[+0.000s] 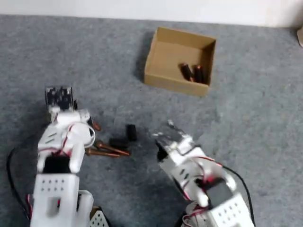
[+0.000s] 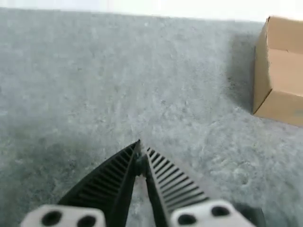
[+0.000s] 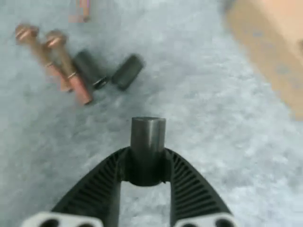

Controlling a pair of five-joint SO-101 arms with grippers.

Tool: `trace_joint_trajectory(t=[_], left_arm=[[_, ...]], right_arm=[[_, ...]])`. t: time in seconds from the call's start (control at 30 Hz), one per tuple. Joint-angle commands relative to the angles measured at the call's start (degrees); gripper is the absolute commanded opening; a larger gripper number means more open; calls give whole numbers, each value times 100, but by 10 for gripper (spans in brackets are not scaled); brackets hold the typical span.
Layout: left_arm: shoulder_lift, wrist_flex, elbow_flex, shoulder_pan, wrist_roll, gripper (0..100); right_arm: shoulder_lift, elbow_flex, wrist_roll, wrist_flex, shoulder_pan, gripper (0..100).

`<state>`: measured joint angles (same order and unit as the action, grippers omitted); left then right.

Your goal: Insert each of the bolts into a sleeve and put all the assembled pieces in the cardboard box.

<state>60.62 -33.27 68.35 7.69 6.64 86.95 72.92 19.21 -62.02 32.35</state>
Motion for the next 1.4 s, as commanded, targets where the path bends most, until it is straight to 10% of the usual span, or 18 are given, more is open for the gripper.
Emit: trace_joint_trajectory(t=[0.0, 0.47, 0.93, 1.37], left_arm=[[-2062, -325, -1385, -101, 62, 11], [-4901, -3763, -4681, 831, 1802, 213], [-4919, -1152, -2826, 391, 2505, 146], [-5815, -545, -3046, 541, 2690, 113]], right_arm=[[945, 409, -255, 31, -593, 5], [1578, 1393, -352, 541, -716, 5], [1578, 1402, -352, 541, -716, 5], [1578, 1402, -352, 532, -708, 5]])
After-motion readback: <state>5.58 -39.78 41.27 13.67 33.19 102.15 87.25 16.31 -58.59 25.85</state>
